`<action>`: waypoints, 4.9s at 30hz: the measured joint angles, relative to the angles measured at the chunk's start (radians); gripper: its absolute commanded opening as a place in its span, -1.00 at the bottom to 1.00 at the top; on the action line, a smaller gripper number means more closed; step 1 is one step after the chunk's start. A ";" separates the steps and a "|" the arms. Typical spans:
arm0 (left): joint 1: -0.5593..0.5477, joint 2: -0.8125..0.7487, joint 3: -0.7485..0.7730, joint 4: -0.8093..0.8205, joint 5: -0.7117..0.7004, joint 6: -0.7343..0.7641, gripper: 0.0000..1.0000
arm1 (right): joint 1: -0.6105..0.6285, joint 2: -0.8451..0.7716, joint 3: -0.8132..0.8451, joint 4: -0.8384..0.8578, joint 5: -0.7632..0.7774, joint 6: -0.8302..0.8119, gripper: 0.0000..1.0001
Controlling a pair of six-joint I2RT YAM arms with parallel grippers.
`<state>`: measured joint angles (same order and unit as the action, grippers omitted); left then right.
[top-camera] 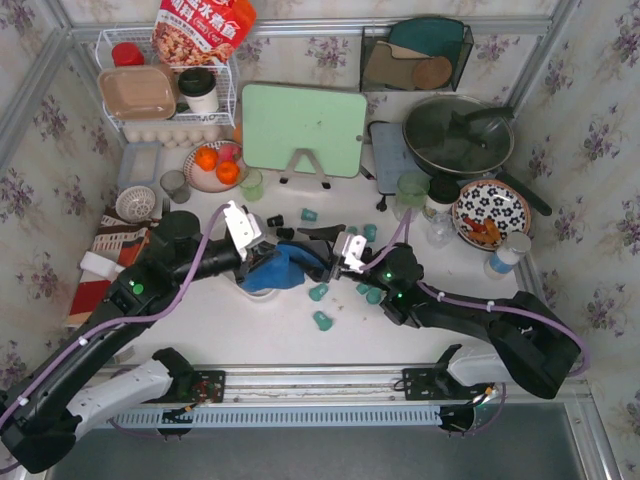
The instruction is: Mix the coffee capsules in the storage basket
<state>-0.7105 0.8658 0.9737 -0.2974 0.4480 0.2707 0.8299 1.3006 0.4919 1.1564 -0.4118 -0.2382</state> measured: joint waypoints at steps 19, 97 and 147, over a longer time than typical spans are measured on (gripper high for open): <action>0.000 -0.024 0.071 -0.009 -0.246 -0.122 0.36 | 0.001 -0.381 0.112 -0.648 0.447 0.298 -1.00; 0.018 -0.018 0.103 -0.100 -0.513 -0.264 0.41 | -0.721 -0.635 0.318 -1.692 1.208 0.678 1.00; 0.085 0.254 -0.131 -0.452 -0.916 -1.027 0.79 | -0.672 -0.473 -0.176 -0.743 0.203 0.676 1.00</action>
<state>-0.6250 1.1194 0.8429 -0.7490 -0.4679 -0.7563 0.1581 0.8276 0.3161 0.4133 -0.2092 0.4374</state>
